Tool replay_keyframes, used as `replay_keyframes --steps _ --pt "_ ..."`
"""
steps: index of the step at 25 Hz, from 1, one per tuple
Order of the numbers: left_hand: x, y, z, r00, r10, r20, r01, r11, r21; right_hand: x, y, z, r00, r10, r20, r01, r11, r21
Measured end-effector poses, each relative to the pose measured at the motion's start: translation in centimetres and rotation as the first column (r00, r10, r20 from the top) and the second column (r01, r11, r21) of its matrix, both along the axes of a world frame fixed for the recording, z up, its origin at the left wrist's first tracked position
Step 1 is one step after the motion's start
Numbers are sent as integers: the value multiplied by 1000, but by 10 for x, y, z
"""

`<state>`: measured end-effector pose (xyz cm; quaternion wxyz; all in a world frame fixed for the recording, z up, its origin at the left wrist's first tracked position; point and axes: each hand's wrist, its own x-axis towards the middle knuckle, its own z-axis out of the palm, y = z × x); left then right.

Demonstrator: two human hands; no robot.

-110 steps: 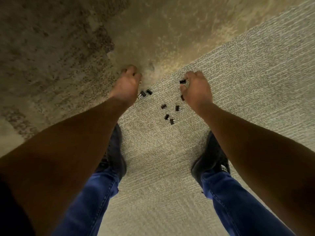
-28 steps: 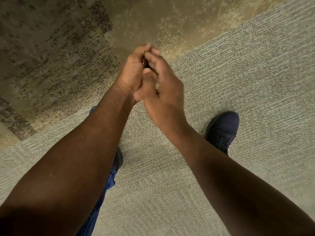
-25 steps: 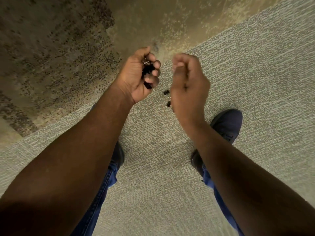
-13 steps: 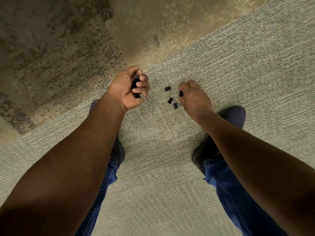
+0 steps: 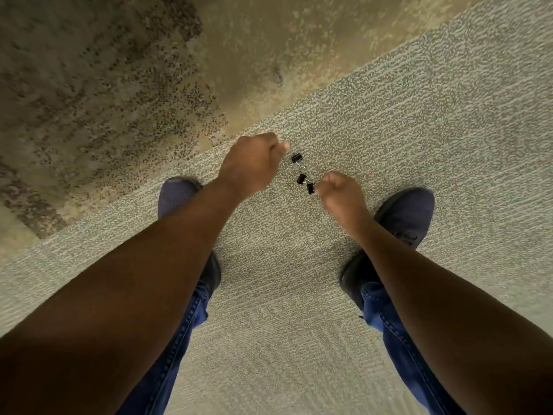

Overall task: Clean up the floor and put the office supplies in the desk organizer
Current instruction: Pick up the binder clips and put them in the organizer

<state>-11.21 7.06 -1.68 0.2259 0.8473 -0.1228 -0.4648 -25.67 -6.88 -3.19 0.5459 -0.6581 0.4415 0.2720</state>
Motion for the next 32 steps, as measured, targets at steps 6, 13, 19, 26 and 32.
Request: replay_keyframes --steps 6,13,19,26,32 --pt "-25 -18 -27 836 -514 191 499 858 127 -7 9 -17 619 776 -121 -735 517 -439" --pt "-30 -13 -39 740 -593 316 570 803 172 -5 0 -16 783 622 6 -578 732 -361" --pt "-14 -6 -23 983 181 -22 -182 981 -60 12 -1 -3 962 -271 -37 267 905 331" --pt "5 5 9 422 629 -652 -836 549 -11 7 9 -10 875 479 73 -436 844 -312" --pt "18 2 16 302 667 -681 -892 450 45 18 19 -20 704 696 -143 -684 609 -402"
